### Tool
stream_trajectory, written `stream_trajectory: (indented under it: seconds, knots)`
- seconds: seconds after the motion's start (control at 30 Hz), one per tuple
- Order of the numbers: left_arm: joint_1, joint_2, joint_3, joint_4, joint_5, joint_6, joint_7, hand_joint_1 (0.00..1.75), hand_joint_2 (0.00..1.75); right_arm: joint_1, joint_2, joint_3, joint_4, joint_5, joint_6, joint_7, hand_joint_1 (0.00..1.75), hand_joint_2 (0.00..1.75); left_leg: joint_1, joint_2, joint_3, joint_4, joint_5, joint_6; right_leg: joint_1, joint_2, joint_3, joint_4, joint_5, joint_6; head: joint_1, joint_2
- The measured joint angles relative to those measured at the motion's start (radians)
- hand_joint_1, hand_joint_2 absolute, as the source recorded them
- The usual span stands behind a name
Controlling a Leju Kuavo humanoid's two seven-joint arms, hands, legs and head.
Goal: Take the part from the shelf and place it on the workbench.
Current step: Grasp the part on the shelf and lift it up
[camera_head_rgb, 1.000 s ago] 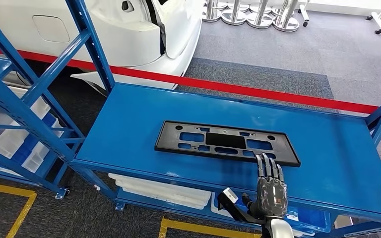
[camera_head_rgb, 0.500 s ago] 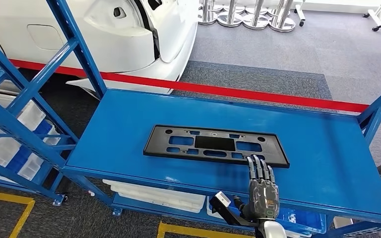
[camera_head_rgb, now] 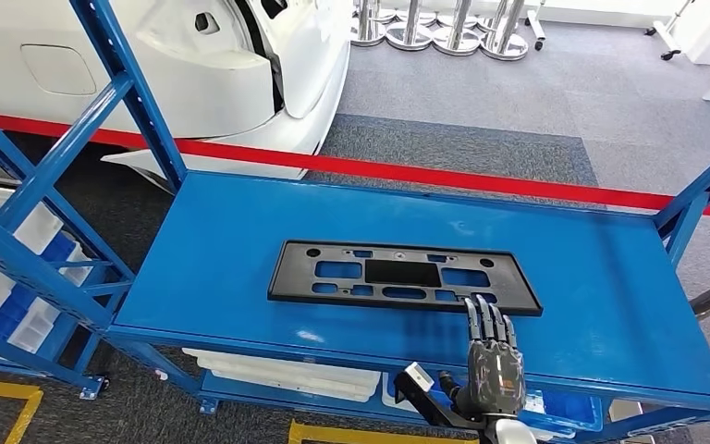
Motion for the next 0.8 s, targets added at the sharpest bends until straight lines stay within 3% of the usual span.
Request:
stream_trajectory:
  seconds: [0.07,0.13,0.2,0.23,0.27,0.33,0.4,0.43,0.47,0.5,0.57,0.6,0.63,0.73,0.8]
  knots:
    - [-0.002,-0.001,0.000,0.000,0.000,0.000,0.000,0.00,0.00,0.001,0.001,0.001,-0.002,0.000,0.000,-0.001,0.00,1.75,0.000,-0.001,0.007,-0.005,-0.005,-0.010,0.007,0.001,0.041,-0.085,-0.008,-0.011,-0.001,0.000]
    - [-0.003,-0.002,0.000,0.000,0.000,0.000,-0.001,0.00,0.00,0.001,0.002,0.002,-0.003,0.000,0.000,-0.002,0.00,1.75,0.000,-0.002,0.015,-0.010,-0.002,-0.022,0.012,0.001,0.045,-0.095,-0.049,-0.019,-0.001,0.000]
    - [-0.003,-0.002,0.000,0.000,0.000,-0.007,-0.010,0.00,0.00,-0.001,0.005,0.007,-0.006,0.002,0.004,-0.026,0.00,1.75,-0.002,-0.003,0.023,-0.008,0.014,-0.033,0.009,-0.001,0.055,-0.111,-0.035,-0.032,-0.001,0.000]
    - [-0.003,-0.003,-0.001,0.000,-0.001,-0.015,-0.017,0.00,0.00,-0.008,0.008,0.013,-0.013,0.009,0.021,-0.047,0.00,1.75,-0.002,-0.005,0.025,0.003,0.015,-0.039,0.006,-0.005,0.061,-0.118,-0.012,-0.041,-0.002,0.000]
    - [-0.004,-0.004,-0.001,0.000,-0.001,-0.025,-0.025,0.00,0.00,-0.020,0.016,0.022,-0.024,0.019,0.052,-0.066,0.00,1.75,-0.003,-0.007,0.014,0.026,-0.002,-0.043,0.005,-0.009,0.066,-0.120,0.010,-0.049,-0.003,0.000]
    - [-0.008,-0.006,-0.001,0.001,-0.001,-0.041,-0.035,0.00,0.00,-0.048,0.042,0.046,-0.051,0.047,0.140,-0.072,0.00,1.75,-0.003,-0.013,-0.043,0.138,-0.066,-0.050,0.005,-0.012,0.066,-0.116,0.043,-0.059,-0.004,0.000]
    - [-0.015,-0.007,-0.002,0.001,-0.001,-0.049,-0.037,0.00,0.00,-0.088,0.076,0.065,-0.076,0.066,0.191,-0.055,0.00,1.75,-0.005,-0.017,-0.119,0.259,-0.116,-0.054,0.008,-0.005,0.058,-0.108,0.044,-0.062,-0.005,0.000]
    - [-0.016,-0.007,-0.002,0.001,-0.001,-0.050,-0.038,0.00,0.00,-0.113,0.089,0.069,-0.085,0.070,0.198,-0.050,0.00,1.75,-0.006,-0.018,-0.140,0.283,-0.120,-0.055,0.010,-0.001,0.057,-0.106,0.043,-0.062,-0.007,0.000]
    - [-0.017,-0.007,-0.002,0.001,0.000,-0.051,-0.038,0.00,0.00,-0.138,0.098,0.073,-0.094,0.072,0.200,-0.048,0.00,1.75,-0.006,-0.019,-0.145,0.275,-0.106,-0.055,0.011,0.001,0.057,-0.103,0.041,-0.061,-0.009,0.000]
    - [-0.016,-0.007,-0.002,0.001,0.000,-0.051,-0.038,0.00,0.00,-0.155,0.104,0.077,-0.101,0.073,0.201,-0.047,0.00,1.75,-0.006,-0.019,-0.132,0.233,-0.074,-0.053,0.012,0.000,0.061,-0.101,0.038,-0.059,-0.012,0.000]
    - [-0.012,-0.007,-0.003,0.001,0.000,-0.051,-0.038,0.00,0.00,-0.163,0.108,0.080,-0.110,0.071,0.202,-0.047,0.00,1.75,-0.008,-0.015,-0.084,0.104,0.004,-0.043,0.015,-0.009,0.069,-0.095,0.028,-0.052,-0.013,0.000]
    - [-0.009,-0.007,-0.004,0.001,0.000,-0.050,-0.037,0.00,0.00,-0.163,0.110,0.083,-0.114,0.070,0.201,-0.049,0.00,1.75,-0.010,-0.013,-0.067,0.054,0.026,-0.035,0.016,-0.015,0.069,-0.092,0.024,-0.048,-0.012,0.000]
    - [-0.008,-0.007,-0.005,0.001,0.000,-0.049,-0.034,0.00,0.00,-0.166,0.112,0.087,-0.119,0.068,0.200,-0.052,0.00,1.75,-0.012,-0.012,-0.059,0.027,0.038,-0.028,0.017,-0.019,0.067,-0.089,0.021,-0.043,-0.011,0.000]
    - [-0.007,-0.008,-0.010,0.000,-0.003,-0.041,-0.022,0.00,0.00,-0.195,0.123,0.098,-0.140,0.063,0.193,-0.058,0.00,1.75,-0.009,-0.013,-0.057,0.019,0.051,-0.008,0.019,-0.022,0.063,-0.083,0.009,-0.026,-0.011,0.000]
    - [-0.006,-0.008,-0.015,0.000,-0.004,-0.032,-0.017,0.00,0.00,-0.210,0.126,0.102,-0.149,0.059,0.191,-0.060,0.00,1.75,-0.002,-0.014,-0.050,0.016,0.056,0.000,0.017,-0.019,0.039,-0.032,-0.025,-0.010,-0.008,0.000]
